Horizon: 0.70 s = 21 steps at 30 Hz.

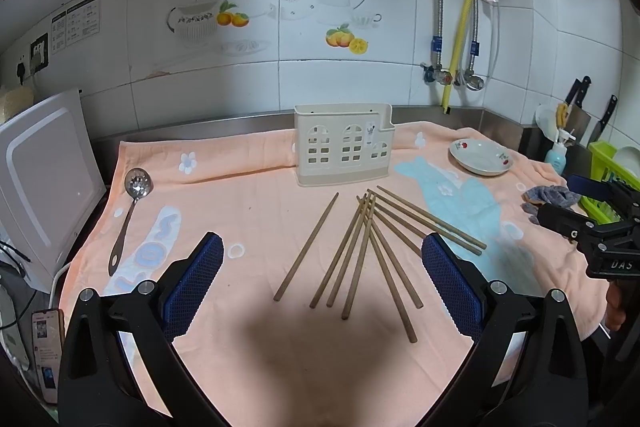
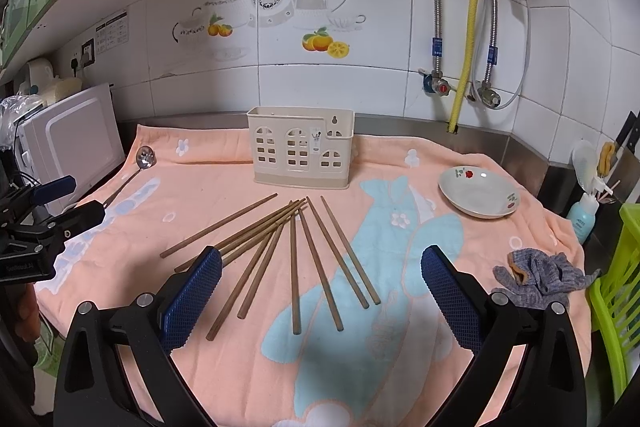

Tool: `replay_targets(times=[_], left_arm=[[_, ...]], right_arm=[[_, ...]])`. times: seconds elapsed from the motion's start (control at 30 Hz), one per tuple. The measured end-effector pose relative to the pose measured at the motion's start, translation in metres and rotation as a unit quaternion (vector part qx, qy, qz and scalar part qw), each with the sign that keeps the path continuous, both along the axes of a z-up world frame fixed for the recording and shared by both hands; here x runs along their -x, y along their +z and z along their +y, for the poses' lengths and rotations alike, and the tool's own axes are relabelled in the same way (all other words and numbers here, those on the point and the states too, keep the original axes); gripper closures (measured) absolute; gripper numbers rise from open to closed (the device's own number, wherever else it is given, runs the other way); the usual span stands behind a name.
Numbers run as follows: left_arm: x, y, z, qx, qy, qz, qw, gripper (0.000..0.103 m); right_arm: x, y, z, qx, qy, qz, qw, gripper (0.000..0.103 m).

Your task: Organize utensils

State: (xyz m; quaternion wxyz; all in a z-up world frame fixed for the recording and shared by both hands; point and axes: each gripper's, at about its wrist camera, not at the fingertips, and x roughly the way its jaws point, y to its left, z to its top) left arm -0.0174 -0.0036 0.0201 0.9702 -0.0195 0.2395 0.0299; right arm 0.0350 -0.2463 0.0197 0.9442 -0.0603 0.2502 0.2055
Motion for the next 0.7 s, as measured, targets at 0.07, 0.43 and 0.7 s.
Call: replay_targets(times=[0.07,0.43,0.7], left_arm=[[0.000,0.000,0.000,0.000,0.000,0.001,1.0000,0.005],[-0.004,-0.002,0.001,0.001,0.002,0.004,1.0000,0.005],[-0.011,-0.005,0.005,0.005,0.005,0.011,0.9999,0.005]], right_arm=[[0.000,0.001,0.001,0.000,0.001,-0.001,1.000,0.006],[-0.005,-0.002,0.004,-0.004,0.005,0.002,1.000,0.006],[-0.011,-0.005,0.004,-0.005,0.006,0.009,1.000,0.006]])
